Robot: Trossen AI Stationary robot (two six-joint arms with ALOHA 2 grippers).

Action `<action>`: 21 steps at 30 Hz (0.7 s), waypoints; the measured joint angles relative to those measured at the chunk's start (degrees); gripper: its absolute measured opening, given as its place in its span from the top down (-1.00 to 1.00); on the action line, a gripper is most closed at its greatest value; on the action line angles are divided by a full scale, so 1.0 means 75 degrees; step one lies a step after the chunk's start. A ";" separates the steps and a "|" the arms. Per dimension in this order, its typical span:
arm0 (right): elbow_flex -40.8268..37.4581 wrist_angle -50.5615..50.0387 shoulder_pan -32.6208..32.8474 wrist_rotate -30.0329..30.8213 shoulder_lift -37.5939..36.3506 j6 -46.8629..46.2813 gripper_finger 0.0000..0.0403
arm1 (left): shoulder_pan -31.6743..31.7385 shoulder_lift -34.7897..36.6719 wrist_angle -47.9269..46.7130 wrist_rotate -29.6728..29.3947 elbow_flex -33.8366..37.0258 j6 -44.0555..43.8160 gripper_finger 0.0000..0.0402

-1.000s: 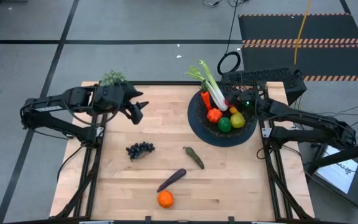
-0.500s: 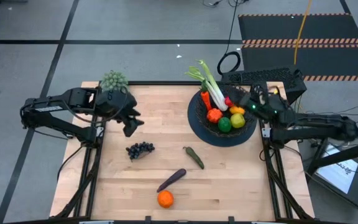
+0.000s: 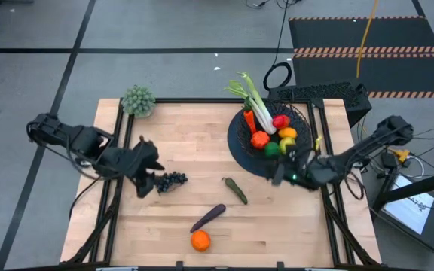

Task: Build produce basket
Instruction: Put the purple eggplant into the black woven basket

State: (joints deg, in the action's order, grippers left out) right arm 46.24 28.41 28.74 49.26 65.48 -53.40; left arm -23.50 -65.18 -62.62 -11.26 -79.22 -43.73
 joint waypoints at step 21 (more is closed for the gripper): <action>0.1804 -0.2037 0.1499 -0.0080 0.0926 0.3487 -0.13 | -0.1127 -0.3027 0.2998 -0.0507 0.0000 0.0889 -0.12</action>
State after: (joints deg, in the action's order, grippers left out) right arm 59.77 13.13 39.99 48.67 72.42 -27.25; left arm -31.96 -87.89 -40.14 -15.06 -79.22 -37.07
